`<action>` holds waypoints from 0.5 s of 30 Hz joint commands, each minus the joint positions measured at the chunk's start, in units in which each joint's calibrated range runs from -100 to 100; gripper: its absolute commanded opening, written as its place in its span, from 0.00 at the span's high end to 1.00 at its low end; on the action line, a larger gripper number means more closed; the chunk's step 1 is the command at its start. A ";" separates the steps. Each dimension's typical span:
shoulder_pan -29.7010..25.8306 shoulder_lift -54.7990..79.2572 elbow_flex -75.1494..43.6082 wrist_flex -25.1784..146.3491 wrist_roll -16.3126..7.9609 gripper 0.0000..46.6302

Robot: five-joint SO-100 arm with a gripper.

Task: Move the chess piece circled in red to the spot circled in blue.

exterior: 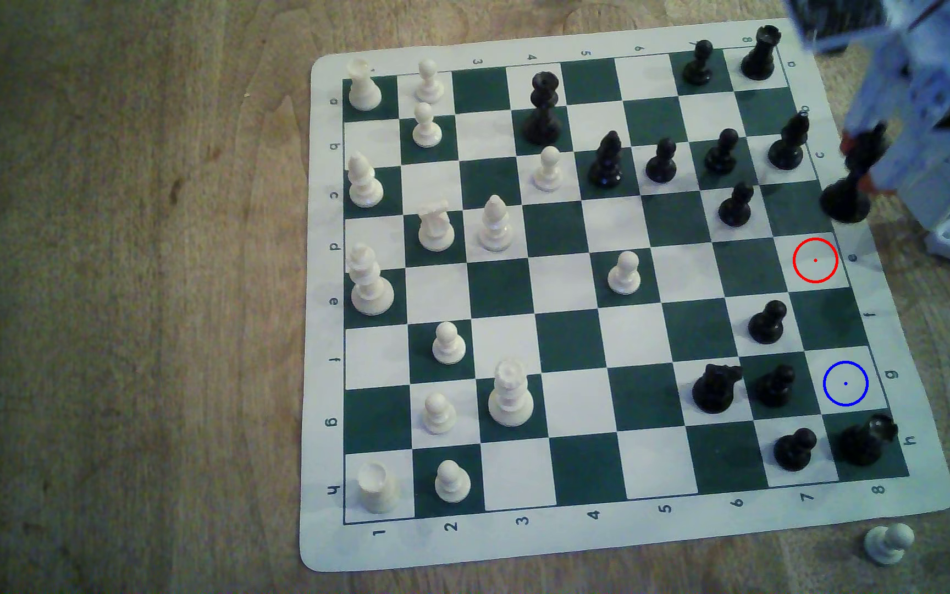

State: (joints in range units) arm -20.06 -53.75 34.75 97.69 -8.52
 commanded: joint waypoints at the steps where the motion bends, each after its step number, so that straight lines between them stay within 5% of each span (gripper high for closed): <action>1: -6.89 2.14 -8.82 1.82 -3.86 0.99; 3: -14.16 2.56 -3.11 -0.72 -7.47 0.99; 5: -16.51 2.56 0.52 -2.85 -8.55 0.99; 15: -17.92 3.07 16.29 -17.35 -9.08 0.97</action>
State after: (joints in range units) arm -37.91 -50.57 47.94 85.74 -17.61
